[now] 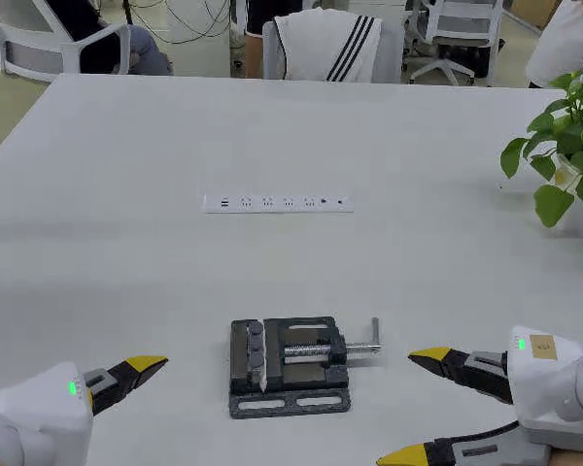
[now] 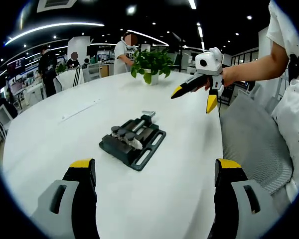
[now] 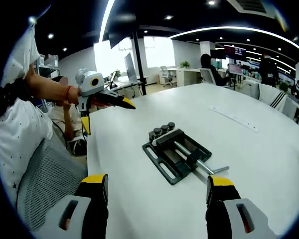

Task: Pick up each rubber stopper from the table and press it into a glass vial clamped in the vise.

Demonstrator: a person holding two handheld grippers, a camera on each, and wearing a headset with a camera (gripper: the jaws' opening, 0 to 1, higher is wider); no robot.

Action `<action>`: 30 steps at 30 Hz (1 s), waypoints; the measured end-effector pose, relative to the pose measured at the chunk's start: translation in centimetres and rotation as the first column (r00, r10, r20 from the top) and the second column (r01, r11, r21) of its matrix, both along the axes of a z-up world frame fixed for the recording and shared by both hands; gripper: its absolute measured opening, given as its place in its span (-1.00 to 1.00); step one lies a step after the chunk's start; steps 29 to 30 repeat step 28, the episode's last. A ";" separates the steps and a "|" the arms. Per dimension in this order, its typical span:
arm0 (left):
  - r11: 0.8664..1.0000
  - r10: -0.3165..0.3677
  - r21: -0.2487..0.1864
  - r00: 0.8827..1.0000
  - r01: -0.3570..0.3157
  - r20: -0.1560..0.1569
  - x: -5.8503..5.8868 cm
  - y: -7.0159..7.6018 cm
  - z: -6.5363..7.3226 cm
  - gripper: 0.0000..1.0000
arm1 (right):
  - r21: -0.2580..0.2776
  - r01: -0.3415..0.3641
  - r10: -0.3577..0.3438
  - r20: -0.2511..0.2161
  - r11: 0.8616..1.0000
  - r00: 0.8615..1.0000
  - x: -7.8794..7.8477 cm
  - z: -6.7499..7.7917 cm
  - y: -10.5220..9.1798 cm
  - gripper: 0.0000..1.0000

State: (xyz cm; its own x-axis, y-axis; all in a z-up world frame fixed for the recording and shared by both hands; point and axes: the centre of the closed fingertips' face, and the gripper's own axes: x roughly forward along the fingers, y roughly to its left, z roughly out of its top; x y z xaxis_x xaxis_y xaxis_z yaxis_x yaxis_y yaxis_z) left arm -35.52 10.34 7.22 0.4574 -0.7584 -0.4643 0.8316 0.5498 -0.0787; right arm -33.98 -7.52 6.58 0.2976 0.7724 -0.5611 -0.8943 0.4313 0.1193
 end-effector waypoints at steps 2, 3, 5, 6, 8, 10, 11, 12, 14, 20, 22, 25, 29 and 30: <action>1.000 0.001 -0.003 1.000 -0.001 0.002 0.0 0.0 0.1 0.98 | -0.003 -0.001 0.001 0.004 1.000 1.000 -0.1 0.1 -0.1 0.58; 1.000 0.001 -0.003 1.000 -0.001 0.003 0.0 0.0 0.2 0.98 | -0.001 0.000 0.000 0.003 1.000 1.000 -0.1 0.2 -0.1 0.58; 1.000 0.001 -0.001 1.000 -0.001 0.006 -0.1 0.0 0.2 0.98 | -0.001 0.003 -0.003 0.006 1.000 1.000 -0.1 0.3 -0.1 0.58; 1.000 0.000 -0.001 1.000 0.000 0.007 -0.1 0.0 0.3 0.98 | -0.001 0.003 -0.003 0.007 1.000 1.000 -0.1 0.4 -0.1 0.57; 1.000 0.000 -0.001 1.000 0.000 0.008 -0.1 0.0 0.3 0.98 | -0.001 0.002 -0.002 0.007 1.000 1.000 -0.2 0.5 -0.1 0.57; 1.000 0.000 -0.002 1.000 0.000 0.010 -0.1 -0.1 0.3 0.98 | -0.004 0.001 -0.001 0.010 1.000 1.000 -0.2 0.6 -0.1 0.57; 1.000 0.000 -0.002 1.000 0.000 0.010 -0.1 -0.1 0.3 0.98 | -0.003 0.001 0.000 0.010 1.000 1.000 -0.3 0.7 -0.1 0.57; 1.000 -0.001 -0.002 1.000 0.001 0.009 -0.1 -0.1 0.3 0.98 | -0.001 0.000 0.000 0.010 1.000 1.000 -0.2 0.7 -0.2 0.57; 1.000 -0.003 -0.002 1.000 0.003 0.009 -0.1 -0.2 0.3 0.98 | -0.003 0.000 0.000 0.013 1.000 1.000 -0.2 0.8 -0.2 0.57; 1.000 -0.002 -0.002 1.000 0.002 0.011 -0.1 -0.2 0.2 0.98 | -0.003 -0.001 0.001 0.014 1.000 1.000 -0.1 0.8 -0.4 0.57; 1.000 0.000 -0.004 1.000 0.000 0.011 -0.1 -0.2 0.2 0.98 | -0.005 -0.002 0.002 0.013 1.000 1.000 -0.1 0.8 -0.4 0.56; 1.000 -0.001 -0.002 1.000 0.001 0.010 -0.1 -0.2 0.2 0.98 | -0.006 -0.004 0.004 0.014 1.000 1.000 -0.2 0.8 -0.3 0.56; 1.000 -0.002 -0.001 1.000 0.002 0.009 -0.1 -0.2 0.1 0.98 | -0.007 -0.004 0.004 0.013 1.000 1.000 -0.1 0.8 -0.4 0.55; 1.000 -0.002 -0.001 1.000 0.002 0.009 -0.1 -0.2 0.1 0.98 | -0.007 -0.004 0.004 0.013 1.000 1.000 -0.1 0.8 -0.4 0.55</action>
